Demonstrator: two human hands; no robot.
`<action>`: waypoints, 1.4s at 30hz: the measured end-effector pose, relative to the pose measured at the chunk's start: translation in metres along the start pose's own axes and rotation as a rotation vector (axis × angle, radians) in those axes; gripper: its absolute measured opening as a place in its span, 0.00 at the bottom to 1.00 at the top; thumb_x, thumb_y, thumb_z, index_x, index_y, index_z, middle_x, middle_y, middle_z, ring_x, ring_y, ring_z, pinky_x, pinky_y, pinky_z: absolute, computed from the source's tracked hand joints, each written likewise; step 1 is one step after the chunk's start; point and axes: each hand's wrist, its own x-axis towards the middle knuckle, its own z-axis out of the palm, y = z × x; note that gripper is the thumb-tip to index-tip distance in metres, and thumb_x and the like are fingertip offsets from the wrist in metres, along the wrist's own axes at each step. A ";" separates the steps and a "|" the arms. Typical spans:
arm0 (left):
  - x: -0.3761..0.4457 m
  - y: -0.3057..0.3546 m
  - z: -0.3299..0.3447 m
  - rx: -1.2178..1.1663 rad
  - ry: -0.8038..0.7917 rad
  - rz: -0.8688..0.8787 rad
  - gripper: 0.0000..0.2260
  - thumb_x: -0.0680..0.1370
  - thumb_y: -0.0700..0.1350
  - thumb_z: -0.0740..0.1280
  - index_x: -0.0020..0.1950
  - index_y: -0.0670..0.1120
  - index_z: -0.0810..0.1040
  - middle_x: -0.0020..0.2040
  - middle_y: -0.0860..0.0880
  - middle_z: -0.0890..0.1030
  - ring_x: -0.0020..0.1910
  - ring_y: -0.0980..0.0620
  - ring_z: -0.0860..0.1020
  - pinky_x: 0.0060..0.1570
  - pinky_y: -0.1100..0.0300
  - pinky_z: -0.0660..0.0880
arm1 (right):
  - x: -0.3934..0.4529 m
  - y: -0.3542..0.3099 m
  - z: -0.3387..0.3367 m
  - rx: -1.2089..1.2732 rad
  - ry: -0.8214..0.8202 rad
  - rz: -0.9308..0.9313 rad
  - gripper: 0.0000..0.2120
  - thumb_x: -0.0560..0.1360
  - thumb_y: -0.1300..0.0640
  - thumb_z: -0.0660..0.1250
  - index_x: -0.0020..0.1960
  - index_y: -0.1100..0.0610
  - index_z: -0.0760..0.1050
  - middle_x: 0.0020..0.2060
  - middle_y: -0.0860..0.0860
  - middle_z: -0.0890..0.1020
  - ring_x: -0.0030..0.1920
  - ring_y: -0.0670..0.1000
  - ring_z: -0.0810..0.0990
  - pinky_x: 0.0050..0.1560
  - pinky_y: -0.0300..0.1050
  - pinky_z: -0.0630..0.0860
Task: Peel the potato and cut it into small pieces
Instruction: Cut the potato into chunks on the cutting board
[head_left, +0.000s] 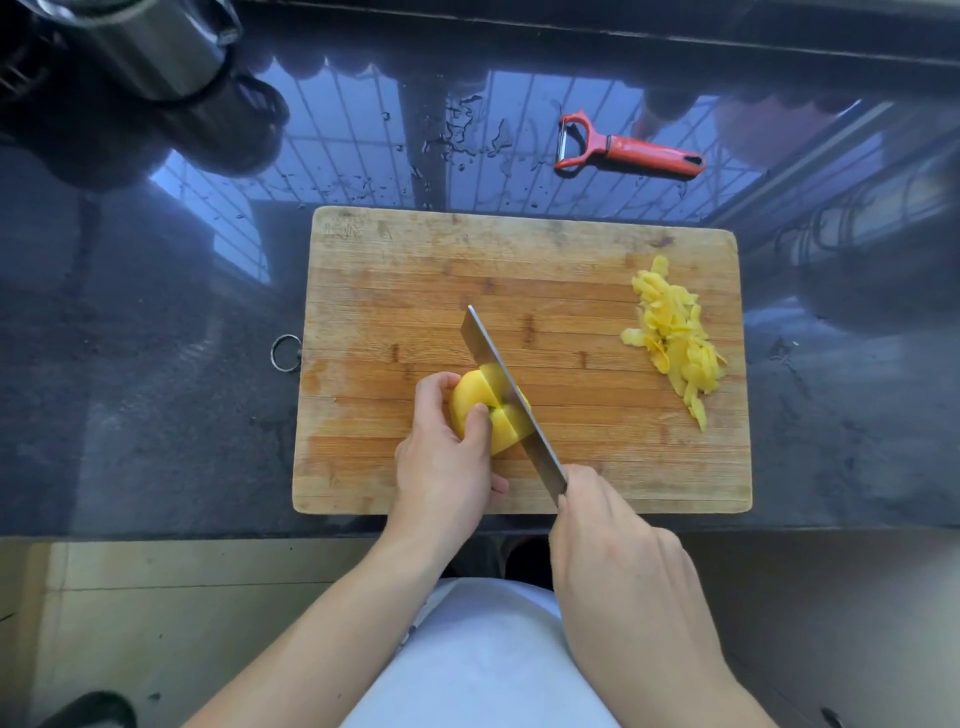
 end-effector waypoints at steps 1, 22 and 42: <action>0.000 0.000 0.000 0.008 0.001 -0.004 0.07 0.85 0.51 0.60 0.61 0.62 0.68 0.45 0.47 0.83 0.28 0.48 0.84 0.35 0.52 0.82 | 0.000 -0.001 0.000 -0.019 -0.008 -0.003 0.15 0.67 0.67 0.75 0.47 0.55 0.73 0.31 0.50 0.71 0.20 0.59 0.70 0.23 0.43 0.55; 0.006 0.003 -0.004 0.050 -0.028 -0.039 0.07 0.86 0.50 0.60 0.61 0.61 0.68 0.49 0.44 0.83 0.28 0.46 0.84 0.32 0.46 0.84 | 0.011 -0.008 0.006 -0.141 -0.091 0.021 0.22 0.66 0.67 0.74 0.41 0.53 0.61 0.31 0.47 0.60 0.17 0.55 0.69 0.29 0.39 0.37; 0.011 -0.003 -0.002 0.159 -0.013 -0.038 0.07 0.83 0.53 0.59 0.58 0.65 0.64 0.44 0.40 0.84 0.29 0.44 0.84 0.34 0.46 0.84 | 0.011 -0.019 0.005 -0.178 -0.061 0.017 0.13 0.62 0.68 0.62 0.43 0.54 0.67 0.32 0.50 0.70 0.19 0.55 0.71 0.30 0.41 0.36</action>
